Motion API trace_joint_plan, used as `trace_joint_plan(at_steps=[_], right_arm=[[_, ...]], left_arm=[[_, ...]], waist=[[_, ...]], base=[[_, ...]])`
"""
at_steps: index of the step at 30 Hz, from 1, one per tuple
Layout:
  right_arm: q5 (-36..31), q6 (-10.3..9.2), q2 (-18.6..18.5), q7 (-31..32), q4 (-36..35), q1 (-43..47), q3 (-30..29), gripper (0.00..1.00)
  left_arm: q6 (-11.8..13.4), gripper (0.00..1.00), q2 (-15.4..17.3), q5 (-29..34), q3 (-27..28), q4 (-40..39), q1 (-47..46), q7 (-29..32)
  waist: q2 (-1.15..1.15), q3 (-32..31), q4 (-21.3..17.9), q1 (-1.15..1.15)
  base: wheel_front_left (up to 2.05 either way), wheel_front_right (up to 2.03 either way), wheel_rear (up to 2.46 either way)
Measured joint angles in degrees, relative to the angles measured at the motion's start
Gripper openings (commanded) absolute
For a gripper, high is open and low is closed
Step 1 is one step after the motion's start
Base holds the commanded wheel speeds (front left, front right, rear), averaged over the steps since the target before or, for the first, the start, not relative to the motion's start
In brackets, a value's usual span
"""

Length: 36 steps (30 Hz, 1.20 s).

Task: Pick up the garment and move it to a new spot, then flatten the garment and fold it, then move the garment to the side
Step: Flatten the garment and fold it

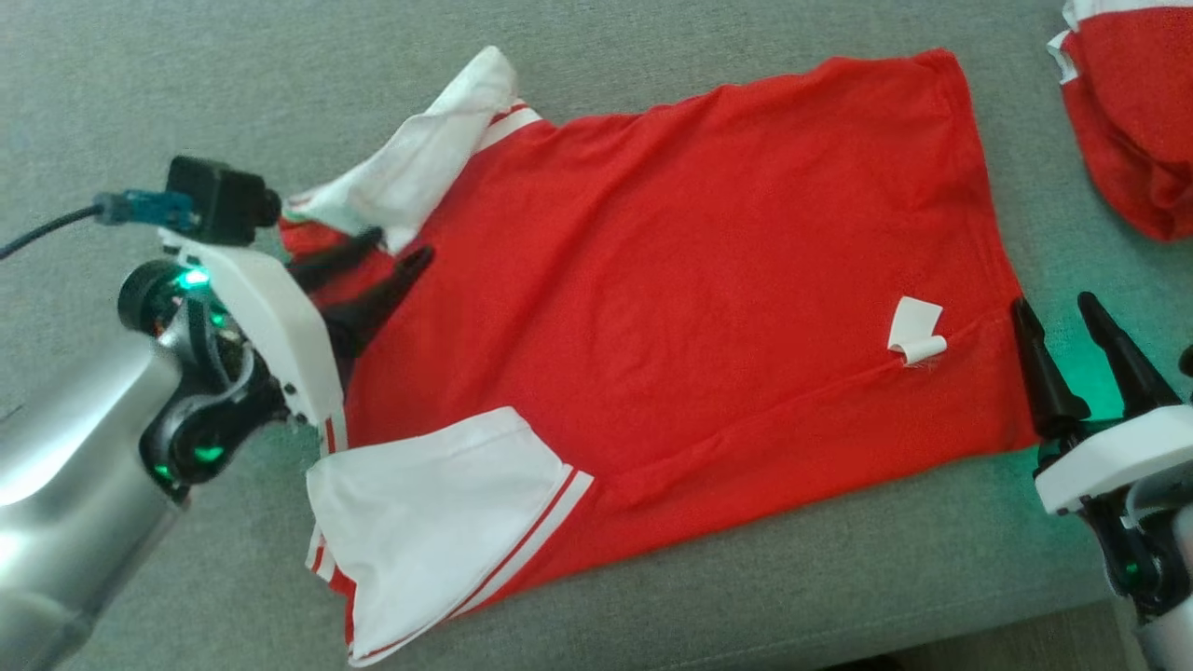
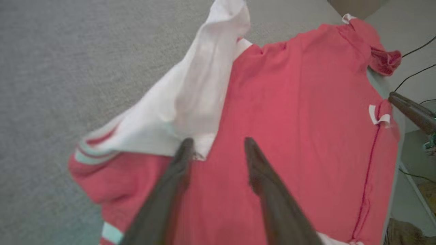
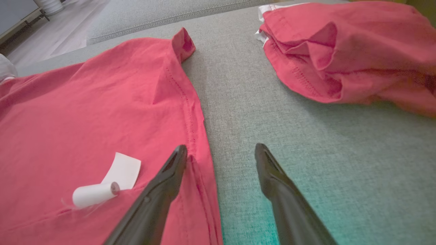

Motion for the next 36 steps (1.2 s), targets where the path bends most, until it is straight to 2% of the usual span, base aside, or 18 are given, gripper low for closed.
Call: trace_joint_plan(at_steps=[6,12,21,34,35,36], right_arm=[[-0.01,0.0,0.02,0.33,-0.32,-0.01,-0.1,1.0],[-0.01,0.0,0.03,0.47,-0.51,-0.08,0.13,1.0],[-0.01,0.0,0.32,0.16,-0.13,-0.31,1.51,1.0],[0.08,0.0,0.31,-0.63,0.47,-0.31,1.53,1.0],[0.08,0.0,0.31,-0.63,0.49,-0.31,1.55,1.0],[0.08,0.0,0.27,-0.62,0.51,-0.31,1.59,1.0]], left_arm=[[1.97,1.0,1.96,-0.53,4.02,-2.53,-1.59,-2.82],[4.01,1.0,2.88,4.07,5.03,-1.33,-6.54,-3.63],[3.33,1.0,0.88,6.58,1.88,10.48,-9.43,0.27],[1.38,1.0,-0.27,8.13,-1.07,13.29,-10.32,0.83],[1.36,0.92,-0.44,8.51,-1.21,13.33,-10.32,0.09],[1.29,0.71,-0.63,8.73,-1.46,13.37,-10.32,-0.48]], waist=[[0.0,0.19,0.31,0.0],[0.0,0.83,-0.06,0.0],[0.0,1.86,-1.84,0.01],[0.0,2.59,-1.87,0.01],[0.0,2.59,-1.76,0.01],[0.0,2.59,-1.65,0.01]], base=[[0.0,0.0,0.0],[0.0,0.0,0.0],[0.0,0.0,0.0],[0.0,0.0,0.0],[0.0,0.0,0.0],[0.0,0.0,0.0]])
